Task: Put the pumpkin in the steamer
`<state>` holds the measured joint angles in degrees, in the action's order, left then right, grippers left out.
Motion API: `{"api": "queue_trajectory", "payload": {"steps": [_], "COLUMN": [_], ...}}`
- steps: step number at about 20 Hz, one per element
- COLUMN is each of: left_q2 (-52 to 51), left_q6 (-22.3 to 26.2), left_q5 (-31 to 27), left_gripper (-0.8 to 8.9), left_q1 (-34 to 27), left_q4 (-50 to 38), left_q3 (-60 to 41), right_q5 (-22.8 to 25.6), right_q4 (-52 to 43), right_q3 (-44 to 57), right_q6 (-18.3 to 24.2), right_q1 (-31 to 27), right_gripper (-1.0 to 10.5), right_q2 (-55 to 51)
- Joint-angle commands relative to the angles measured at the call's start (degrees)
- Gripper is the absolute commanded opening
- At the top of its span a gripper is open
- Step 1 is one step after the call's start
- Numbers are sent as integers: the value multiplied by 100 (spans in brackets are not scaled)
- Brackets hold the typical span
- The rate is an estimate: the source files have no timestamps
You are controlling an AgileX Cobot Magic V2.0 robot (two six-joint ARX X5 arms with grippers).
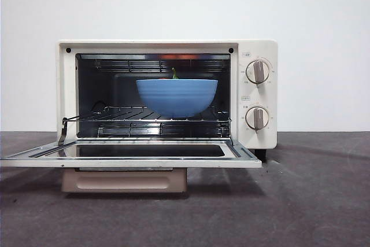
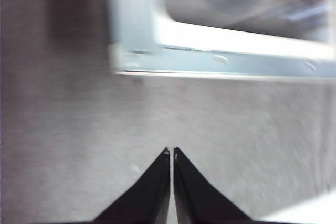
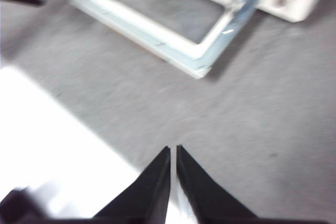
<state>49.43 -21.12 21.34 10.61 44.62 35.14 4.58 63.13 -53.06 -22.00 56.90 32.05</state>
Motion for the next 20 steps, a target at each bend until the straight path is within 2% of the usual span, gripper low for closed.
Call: {"api": "queue_trajectory", "payload": {"steps": [1, 5, 9, 13, 20], "left_q2": [306, 1003, 1939, 2557, 3005], "left_q6": [-46, -20, 214, 70, -245], "left_q5": [4, 326, 402, 616, 883], "left_gripper": [14, 14, 14, 14, 14], "left_q1": [-398, -881, -953, -953, -953], "left_q4": [-151, -365, -557, -1152, -1766], "left_q3": [15, 15, 15, 15, 15], "right_q5": [-330, -625, -1088, -1556, -1620], "right_q4": [-79, -289, -872, -1290, -1386], "right_q3": [90, 133, 133, 133, 133], "right_q6": [136, 153, 170, 131, -7], "right_q1": [55, 55, 55, 55, 55], "right_gripper": [14, 14, 14, 14, 14], "right_q2": [-52, -72, -68, -66, -66]}}
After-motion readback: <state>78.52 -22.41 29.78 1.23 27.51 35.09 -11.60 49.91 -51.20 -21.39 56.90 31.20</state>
